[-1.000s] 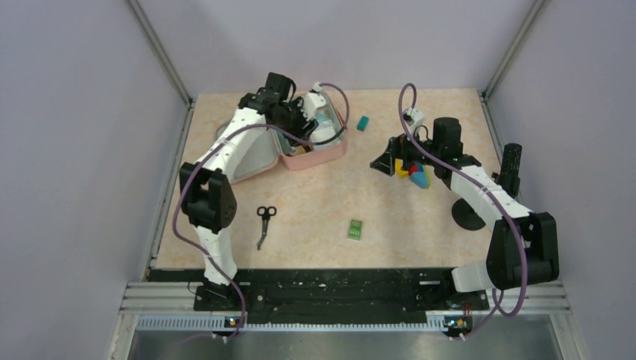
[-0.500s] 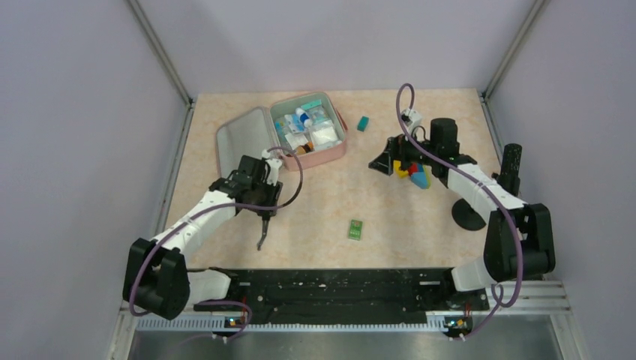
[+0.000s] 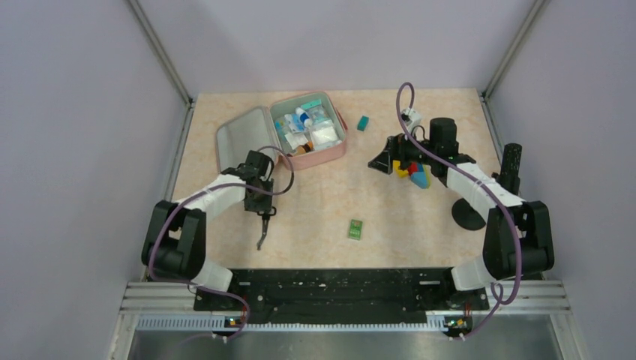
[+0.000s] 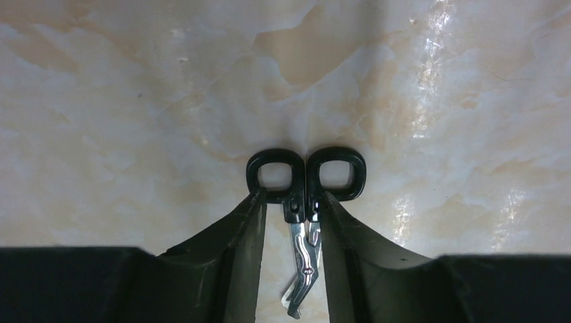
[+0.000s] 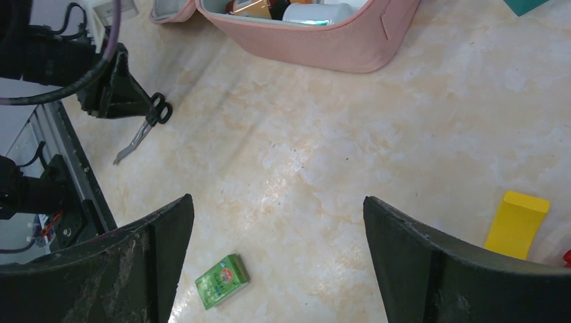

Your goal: Organize the medicine kit

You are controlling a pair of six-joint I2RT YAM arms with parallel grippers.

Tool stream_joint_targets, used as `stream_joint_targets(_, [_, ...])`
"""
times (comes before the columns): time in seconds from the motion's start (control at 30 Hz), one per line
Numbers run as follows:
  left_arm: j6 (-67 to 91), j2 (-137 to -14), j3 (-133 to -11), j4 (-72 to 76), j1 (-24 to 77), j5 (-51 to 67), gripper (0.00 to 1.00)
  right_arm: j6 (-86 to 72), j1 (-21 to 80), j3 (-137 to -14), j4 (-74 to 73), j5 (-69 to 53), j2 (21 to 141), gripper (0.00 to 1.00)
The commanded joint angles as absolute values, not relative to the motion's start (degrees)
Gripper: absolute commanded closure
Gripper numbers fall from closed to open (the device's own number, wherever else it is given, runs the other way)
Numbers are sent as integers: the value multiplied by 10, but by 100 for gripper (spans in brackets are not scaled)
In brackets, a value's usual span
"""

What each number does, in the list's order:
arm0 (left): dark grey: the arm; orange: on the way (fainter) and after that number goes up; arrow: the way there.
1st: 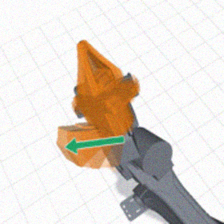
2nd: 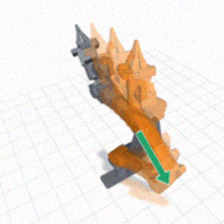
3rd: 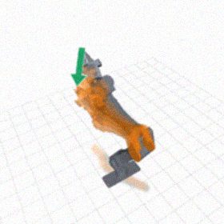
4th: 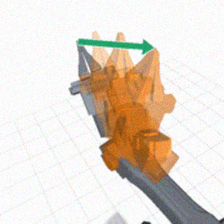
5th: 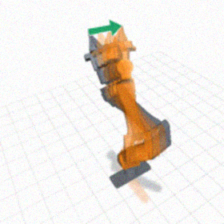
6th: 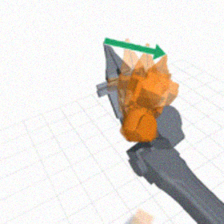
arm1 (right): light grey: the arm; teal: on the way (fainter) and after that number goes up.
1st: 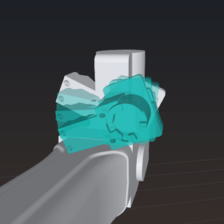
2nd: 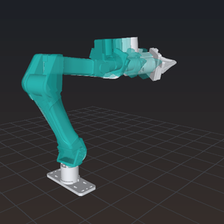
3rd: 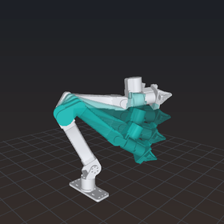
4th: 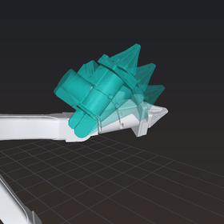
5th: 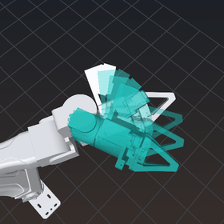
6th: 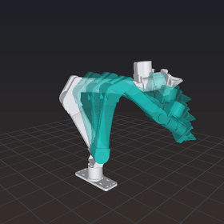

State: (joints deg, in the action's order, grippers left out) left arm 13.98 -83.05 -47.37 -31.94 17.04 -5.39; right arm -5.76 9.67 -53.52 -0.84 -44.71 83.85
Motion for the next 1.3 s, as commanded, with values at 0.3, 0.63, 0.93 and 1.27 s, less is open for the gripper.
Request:
stream_joint_targets(0.3, [58,-999,-576,-324,246,50,84,-32,97,-562,-15,-451,822,6])
stream_joint_targets(0.63, [-65,-1031,-629,-291,328,95,93,18,96,-565,-77,-440,796,6])
stream_joint_targets(0.93, [-81,-1137,-797,-282,353,213,79,14,91,-575,-107,-444,788,6])
stream_joint_targets(1.27, [-175,-1035,-764,-283,364,199,48,46,90,-556,-104,-472,782,5])
